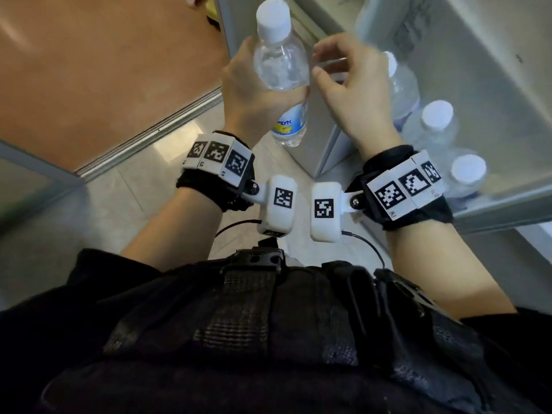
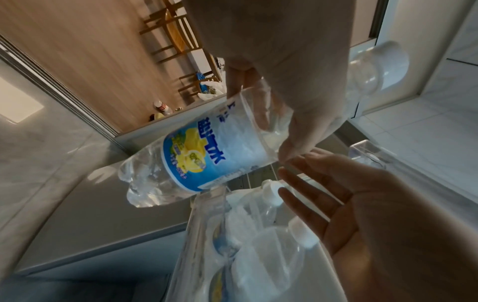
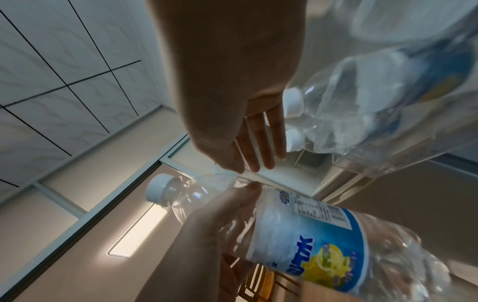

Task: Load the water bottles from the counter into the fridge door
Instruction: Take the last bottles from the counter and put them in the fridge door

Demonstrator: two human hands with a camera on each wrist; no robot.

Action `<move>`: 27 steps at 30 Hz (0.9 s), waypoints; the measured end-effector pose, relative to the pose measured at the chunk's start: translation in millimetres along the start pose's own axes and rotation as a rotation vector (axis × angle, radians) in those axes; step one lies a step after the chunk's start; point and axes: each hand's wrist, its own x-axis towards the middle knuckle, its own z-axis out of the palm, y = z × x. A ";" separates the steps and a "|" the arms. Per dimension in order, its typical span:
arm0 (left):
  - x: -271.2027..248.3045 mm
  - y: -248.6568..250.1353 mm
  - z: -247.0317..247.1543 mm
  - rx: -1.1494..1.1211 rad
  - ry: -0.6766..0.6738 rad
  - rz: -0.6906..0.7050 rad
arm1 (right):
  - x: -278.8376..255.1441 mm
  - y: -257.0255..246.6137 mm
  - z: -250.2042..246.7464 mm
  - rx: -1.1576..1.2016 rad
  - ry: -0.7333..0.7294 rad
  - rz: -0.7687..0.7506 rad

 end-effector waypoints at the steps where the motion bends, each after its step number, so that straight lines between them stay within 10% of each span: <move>1: 14.8 -3.8 0.9 -0.007 -0.006 0.003 | 12.4 -0.4 4.1 -0.023 0.010 0.009; 15: 168.8 -5.5 67.4 -0.326 -0.339 0.077 | 106.6 6.8 0.0 -0.379 0.264 0.473; 27: 177.3 -25.0 131.1 -0.449 -0.601 0.202 | 95.0 -2.8 1.0 -0.497 0.342 0.855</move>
